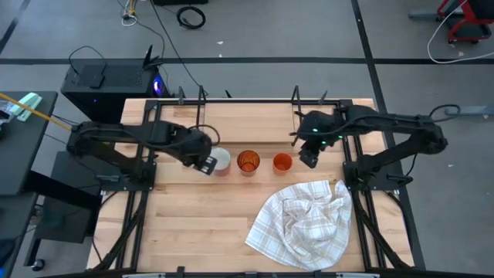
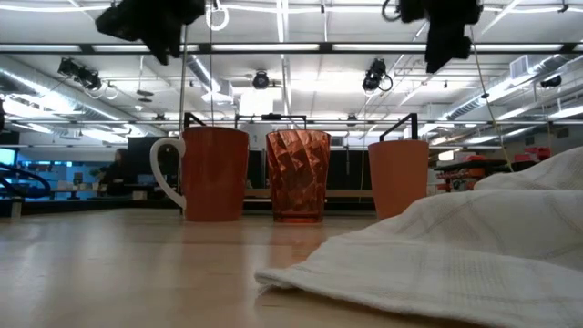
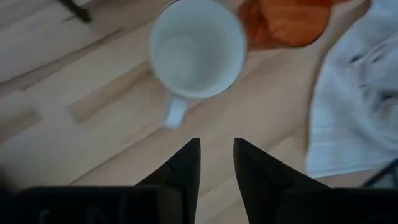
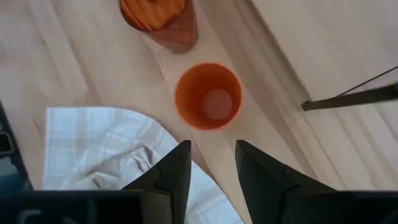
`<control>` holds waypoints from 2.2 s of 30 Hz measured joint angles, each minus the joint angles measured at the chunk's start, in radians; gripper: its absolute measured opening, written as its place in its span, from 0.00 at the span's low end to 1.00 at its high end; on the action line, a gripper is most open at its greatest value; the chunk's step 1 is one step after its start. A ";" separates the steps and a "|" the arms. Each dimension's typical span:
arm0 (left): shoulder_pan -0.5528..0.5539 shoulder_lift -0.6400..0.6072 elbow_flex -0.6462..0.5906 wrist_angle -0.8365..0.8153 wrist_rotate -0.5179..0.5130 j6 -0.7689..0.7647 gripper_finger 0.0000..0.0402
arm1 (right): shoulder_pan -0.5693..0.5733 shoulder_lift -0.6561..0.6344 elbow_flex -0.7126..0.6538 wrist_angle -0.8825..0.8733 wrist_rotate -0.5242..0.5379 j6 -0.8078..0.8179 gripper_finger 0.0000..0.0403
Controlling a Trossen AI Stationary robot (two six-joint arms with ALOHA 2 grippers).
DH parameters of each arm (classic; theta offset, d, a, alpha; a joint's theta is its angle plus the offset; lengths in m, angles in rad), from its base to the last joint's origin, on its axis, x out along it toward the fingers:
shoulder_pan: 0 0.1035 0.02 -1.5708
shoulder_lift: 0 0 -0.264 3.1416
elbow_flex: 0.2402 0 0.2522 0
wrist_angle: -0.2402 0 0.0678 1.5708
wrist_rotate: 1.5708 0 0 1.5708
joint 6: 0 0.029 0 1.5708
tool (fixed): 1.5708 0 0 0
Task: Stack small to large cups/mugs on shelf
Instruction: Put the dark orange cup on the shelf
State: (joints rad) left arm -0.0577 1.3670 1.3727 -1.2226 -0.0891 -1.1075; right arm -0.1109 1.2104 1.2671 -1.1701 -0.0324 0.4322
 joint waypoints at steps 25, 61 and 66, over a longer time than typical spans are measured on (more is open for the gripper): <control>-0.153 -0.008 0.000 -0.111 -0.120 -0.024 0.24 | -0.087 0.463 0.109 -0.043 -0.018 -0.150 0.33; -0.155 -0.007 -0.001 -0.105 -0.128 -0.028 0.20 | -0.084 0.530 0.091 0.010 0.017 -0.155 0.22; -0.155 -0.007 -0.001 -0.104 -0.128 -0.027 0.19 | -0.084 0.531 0.066 0.030 0.017 -0.162 0.09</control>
State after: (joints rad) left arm -0.2131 1.3602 1.3716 -1.3267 -0.2173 -1.1344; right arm -0.1951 1.7412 1.3332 -1.1399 -0.0156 0.2701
